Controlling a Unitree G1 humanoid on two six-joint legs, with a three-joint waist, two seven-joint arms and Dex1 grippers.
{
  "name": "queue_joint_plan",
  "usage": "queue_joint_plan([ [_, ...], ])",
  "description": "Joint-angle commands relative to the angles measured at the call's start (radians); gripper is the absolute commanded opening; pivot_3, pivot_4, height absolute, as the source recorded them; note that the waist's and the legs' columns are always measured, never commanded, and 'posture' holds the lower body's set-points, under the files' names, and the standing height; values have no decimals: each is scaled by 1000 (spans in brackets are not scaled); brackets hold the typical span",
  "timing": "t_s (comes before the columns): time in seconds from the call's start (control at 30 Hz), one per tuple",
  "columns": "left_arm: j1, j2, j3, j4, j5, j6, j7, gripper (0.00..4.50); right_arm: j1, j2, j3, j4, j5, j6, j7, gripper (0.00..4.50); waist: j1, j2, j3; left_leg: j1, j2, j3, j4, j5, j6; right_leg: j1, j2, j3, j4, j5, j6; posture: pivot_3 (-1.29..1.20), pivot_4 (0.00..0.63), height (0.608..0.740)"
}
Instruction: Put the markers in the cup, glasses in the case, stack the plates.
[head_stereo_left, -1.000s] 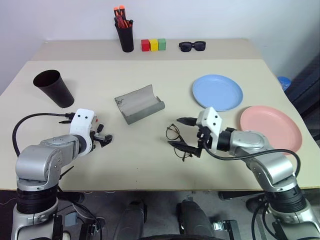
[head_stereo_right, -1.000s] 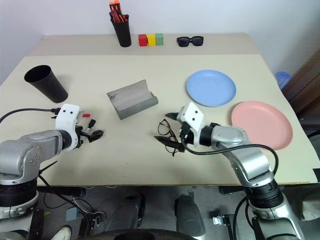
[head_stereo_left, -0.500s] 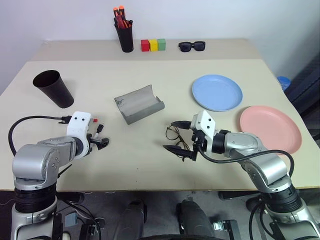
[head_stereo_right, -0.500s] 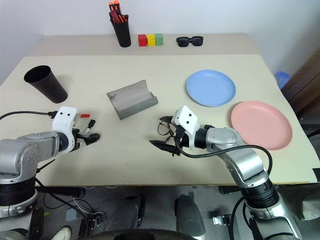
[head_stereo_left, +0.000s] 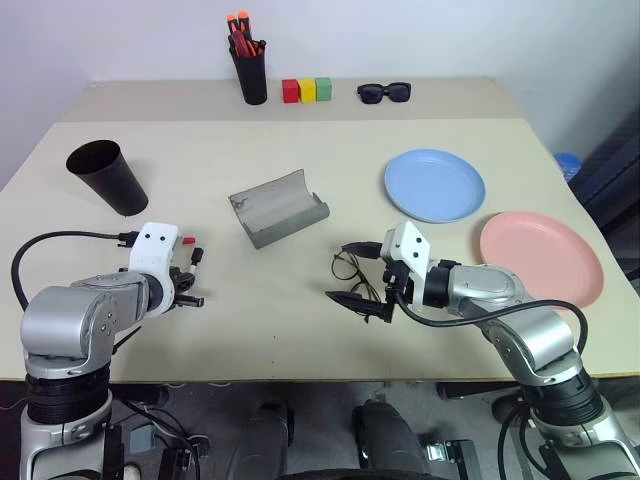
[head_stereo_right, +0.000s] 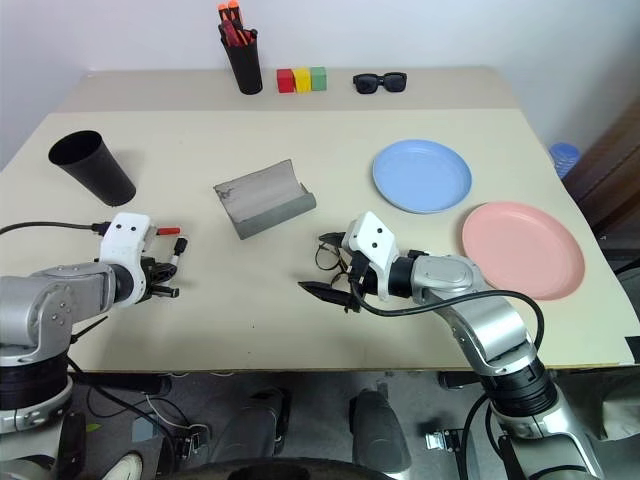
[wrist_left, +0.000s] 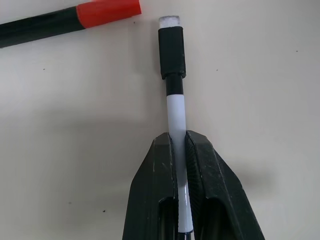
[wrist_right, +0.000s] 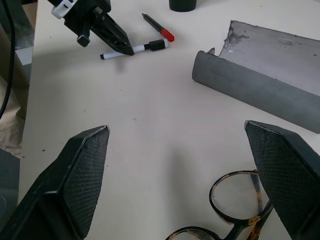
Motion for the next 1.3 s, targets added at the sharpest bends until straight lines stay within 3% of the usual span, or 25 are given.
queue_joint_plan([
  [0.03, -43, 2, 56, -39, 23, -186, -11, 26, -30, 23, -6, 9, -12, -31, -15, 4418, 1, -1, 0, 0, 0, 0, 0, 0, 0, 0, 0, 0, 0, 0, 0, 0, 150, 740],
  [0.13, -49, 1, 69, -68, 66, -426, -3, 26, -66, 76, -34, 39, 1, -28, -59, 4418, 1, -1, 0, 0, 0, 0, 0, 0, -1, 0, 0, 0, 0, 0, 0, 0, 150, 740],
  [0.27, -129, -60, 163, 15, 105, -601, 97, 26, -132, 159, -56, 112, -33, -67, -142, 4418, 2, -1, 0, 0, 0, 0, 0, 1, -1, -1, 0, 0, 0, 0, -1, 0, 150, 740],
  [0.37, -166, -50, 155, 88, 191, -749, 166, 26, -187, 222, -64, 169, -54, -103, -197, 4418, 0, -1, 0, 0, 0, 0, -1, 1, -1, -1, 0, 0, 0, 0, -1, 0, 150, 740],
  [0.67, -330, -37, 153, 513, 314, -1121, 302, 26, -261, 327, -14, 234, -81, -155, -204, 4418, 1, -1, 0, -1, -1, 0, -1, 1, -1, -2, 0, 0, 0, 1, 0, 0, 150, 740],
  [0.9, -423, -21, 138, 815, 330, -1370, 315, 26, -293, 402, 8, 238, -93, -162, -231, 4418, -3, -1, 0, -3, -1, 0, -1, 1, -2, -5, 0, 0, 2, 1, 0, 0, 150, 740],
  [1.1, -504, 13, 124, 1076, 354, -1541, 345, 26, -315, 442, 21, 248, -104, -172, -244, 4418, -3, -2, 0, -16, -1, 0, 2, 6, -10, -23, 0, -1, 11, 1, 0, 0, 150, 740],
  [1.3, -536, 19, 109, 1206, 351, -1628, 349, 26, -308, 442, 22, 239, -105, -170, -242, 4418, -4, -2, 0, -16, -2, -1, 2, 6, -9, -25, 0, -1, 19, 1, 0, 0, 150, 740],
])
